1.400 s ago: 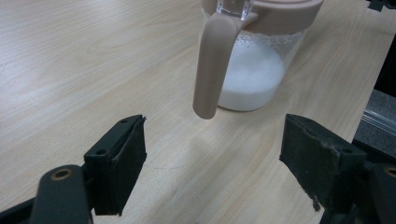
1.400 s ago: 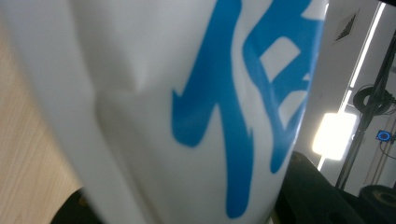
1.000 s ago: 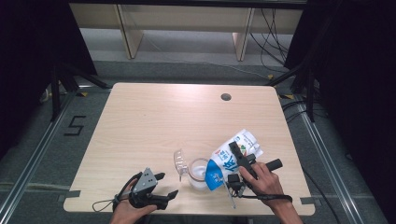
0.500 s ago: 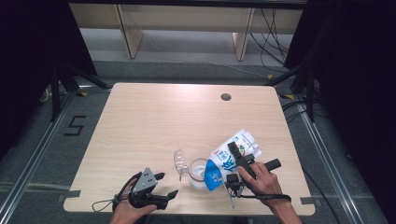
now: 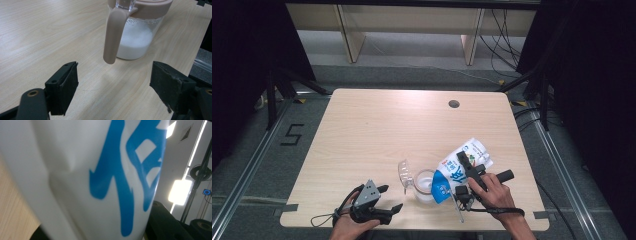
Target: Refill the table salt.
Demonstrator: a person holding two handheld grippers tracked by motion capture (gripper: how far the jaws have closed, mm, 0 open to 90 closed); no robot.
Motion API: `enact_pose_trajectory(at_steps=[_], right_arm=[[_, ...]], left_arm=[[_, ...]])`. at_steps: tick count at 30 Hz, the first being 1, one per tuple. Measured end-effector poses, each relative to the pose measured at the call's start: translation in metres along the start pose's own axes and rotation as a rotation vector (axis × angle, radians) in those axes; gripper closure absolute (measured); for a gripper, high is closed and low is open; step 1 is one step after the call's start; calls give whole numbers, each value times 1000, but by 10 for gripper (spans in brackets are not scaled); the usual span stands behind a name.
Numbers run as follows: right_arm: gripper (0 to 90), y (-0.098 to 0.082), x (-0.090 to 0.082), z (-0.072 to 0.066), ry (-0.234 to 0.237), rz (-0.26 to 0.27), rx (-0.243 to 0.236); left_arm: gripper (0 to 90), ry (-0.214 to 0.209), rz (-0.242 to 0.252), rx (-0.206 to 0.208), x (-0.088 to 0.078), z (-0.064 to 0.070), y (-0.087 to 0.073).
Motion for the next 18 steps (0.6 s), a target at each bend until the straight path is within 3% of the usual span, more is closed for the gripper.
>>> enact_pose_trajectory(at_steps=[4, 9, 11, 18], right_arm=[[748, -1, 0, -2, 5, -8, 24], [750, 0, 0, 1, 2, -2, 2], [750, -1, 0, -1, 5, -9, 22], [752, 0, 0, 1, 1, -7, 11]], left_arm=[[218, -1, -1, 0, 0, 0, 0], [218, 0, 3, -3, 0, 0, 0], [218, -1, -1, 1, 0, 0, 0], [218, 0, 0, 0, 0, 0, 0]])
Point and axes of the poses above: each handheld gripper's, and its own axes: x roughly forward along the jaws, y roughly out of its top, z roughly to its right, the point moved 3 cm from there along x, roughly forward along the jaws, and after that the axes turned 2 degrees about x, right-handed, at the moved point
